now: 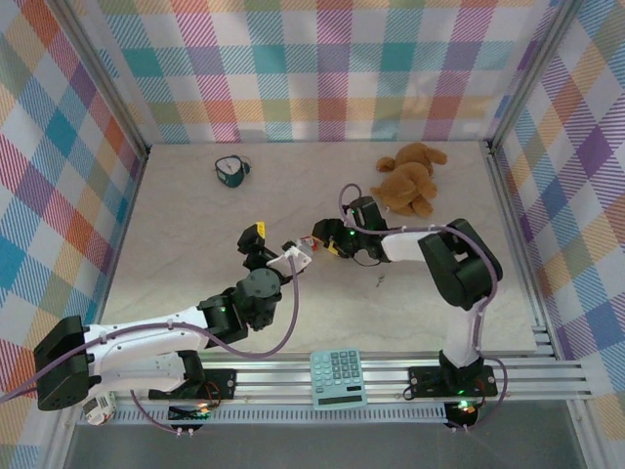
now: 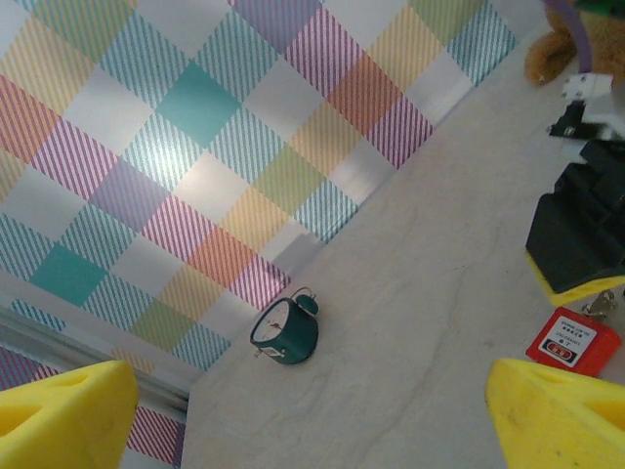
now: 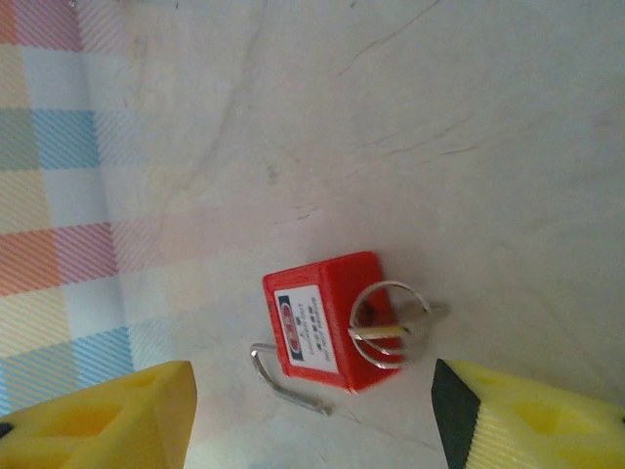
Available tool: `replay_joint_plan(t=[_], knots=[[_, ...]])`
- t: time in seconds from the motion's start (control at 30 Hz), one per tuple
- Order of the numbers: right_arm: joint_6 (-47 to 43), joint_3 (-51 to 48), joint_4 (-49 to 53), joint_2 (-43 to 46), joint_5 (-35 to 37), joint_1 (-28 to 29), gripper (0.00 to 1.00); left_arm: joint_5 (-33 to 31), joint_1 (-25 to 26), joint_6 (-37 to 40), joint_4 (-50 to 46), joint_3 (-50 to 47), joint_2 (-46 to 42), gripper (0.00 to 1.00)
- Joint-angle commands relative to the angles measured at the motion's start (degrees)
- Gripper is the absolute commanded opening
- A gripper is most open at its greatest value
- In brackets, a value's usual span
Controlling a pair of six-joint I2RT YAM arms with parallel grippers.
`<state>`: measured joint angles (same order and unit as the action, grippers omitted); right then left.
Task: Unlock with the key
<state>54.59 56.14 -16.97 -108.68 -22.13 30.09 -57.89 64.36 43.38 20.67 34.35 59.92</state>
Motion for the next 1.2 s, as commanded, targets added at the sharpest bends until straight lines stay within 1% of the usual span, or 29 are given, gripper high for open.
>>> replay_joint_plan(t=[0.0,0.07,0.13,0.2,0.23,0.27,0.3,0.37,0.4,0.5,0.57,0.63,0.73,0.83,0.93,1.03,1.17], knots=[[-5.8,0.7,14.5,6.0,6.7,-0.3,0.67,0.1,-0.3,-4.4,-3.3,1.9,-3.1,0.91],[-8.0,1.8,19.5,8.2,9.4,0.5,0.66,-0.7,-0.3,-6.7,-5.0,2.0,-4.6,0.91],[-10.6,4.3,24.4,9.1,12.4,2.8,0.65,-1.5,-0.2,-9.7,-6.9,2.1,-6.4,0.9],[-14.0,8.9,31.7,7.3,16.5,6.5,0.62,-2.7,-0.2,-14.5,-8.5,1.8,-8.5,0.89],[-15.0,10.8,34.0,6.1,18.5,8.1,0.6,-4.5,-0.2,-16.8,-9.4,1.6,-9.6,0.89],[-15.9,12.5,36.2,4.7,21.1,9.8,0.56,-6.0,-0.2,-20.5,-10.8,1.2,-10.9,0.89],[-16.7,14.0,37.5,3.2,22.7,11.3,0.49,-7.7,-0.2,-24.1,-12.8,0.9,-12.2,0.88],[-17.3,16.9,39.2,0.8,25.6,13.3,0.32,-11.0,-0.3,-31.3,-17.7,0.7,-15.1,0.88],[-17.3,19.2,40.4,-0.6,26.4,13.9,0.3,-11.7,-0.3,-35.2,-20.7,0.2,-16.5,0.88],[-17.6,26.3,45.8,-4.8,29.8,15.1,0.35,-9.0,-0.4,-38.4,-22.9,-2.4,-22.2,0.86],[-18.4,30.0,49.7,-7.5,31.6,16.2,0.38,-7.8,-0.4,-41.5,-26.4,-2.7,-26.1,0.86],[-18.4,31.4,51.9,-9.2,32.9,17.1,0.39,-7.1,-0.4,-43.4,-28.4,-2.9,-28.9,0.85],[-18.5,33.3,53.1,-11.6,33.8,17.5,0.38,-7.2,-0.4,-44.9,-28.5,-3.7,-31.8,0.85],[-20.7,39.5,56.0,-15.7,34.4,17.1,0.38,-5.4,-0.5,-45.2,-26.7,-4.4,-33.2,0.83],[-22.6,45.3,57.4,-19.5,34.5,16.8,0.37,-3.6,-0.5,-45.5,-27.4,-3.6,-33.0,0.83],[-23.2,50.9,58.2,-23.3,35.0,16.0,0.37,-3.4,-0.5,-45.9,-27.7,-3.4,-32.9,0.83],[-24.9,61.2,61.4,-29.0,35.5,14.4,0.37,-3.4,-0.5,-45.8,-27.0,-3.8,-32.8,0.83]])
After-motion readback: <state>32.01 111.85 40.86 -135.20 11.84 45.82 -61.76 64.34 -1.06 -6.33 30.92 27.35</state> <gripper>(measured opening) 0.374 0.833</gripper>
